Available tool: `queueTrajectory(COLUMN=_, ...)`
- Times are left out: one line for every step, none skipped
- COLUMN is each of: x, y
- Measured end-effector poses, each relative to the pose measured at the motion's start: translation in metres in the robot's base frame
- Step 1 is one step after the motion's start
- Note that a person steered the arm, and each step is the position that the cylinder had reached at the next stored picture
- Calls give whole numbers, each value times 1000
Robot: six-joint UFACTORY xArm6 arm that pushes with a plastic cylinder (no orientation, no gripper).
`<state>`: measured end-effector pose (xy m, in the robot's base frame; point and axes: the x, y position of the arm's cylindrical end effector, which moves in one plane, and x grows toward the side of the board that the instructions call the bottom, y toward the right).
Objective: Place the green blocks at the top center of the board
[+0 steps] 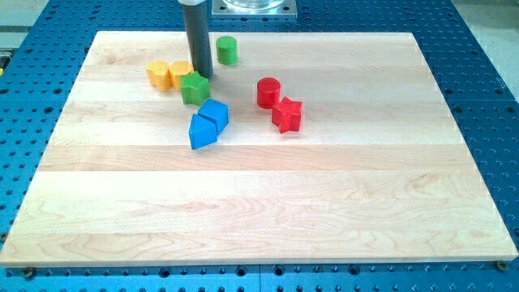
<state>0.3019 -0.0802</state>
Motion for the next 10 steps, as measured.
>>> queueTrajectory(x=0, y=-31)
queueTrajectory(x=-2, y=-31)
queueTrajectory(x=-1, y=44)
queueTrajectory(x=12, y=51)
queueTrajectory(x=12, y=27)
queueTrajectory(x=-4, y=27)
queueTrajectory(x=-17, y=25)
queueTrajectory(x=15, y=24)
queueTrajectory(x=12, y=-9)
queueTrajectory(x=30, y=-69)
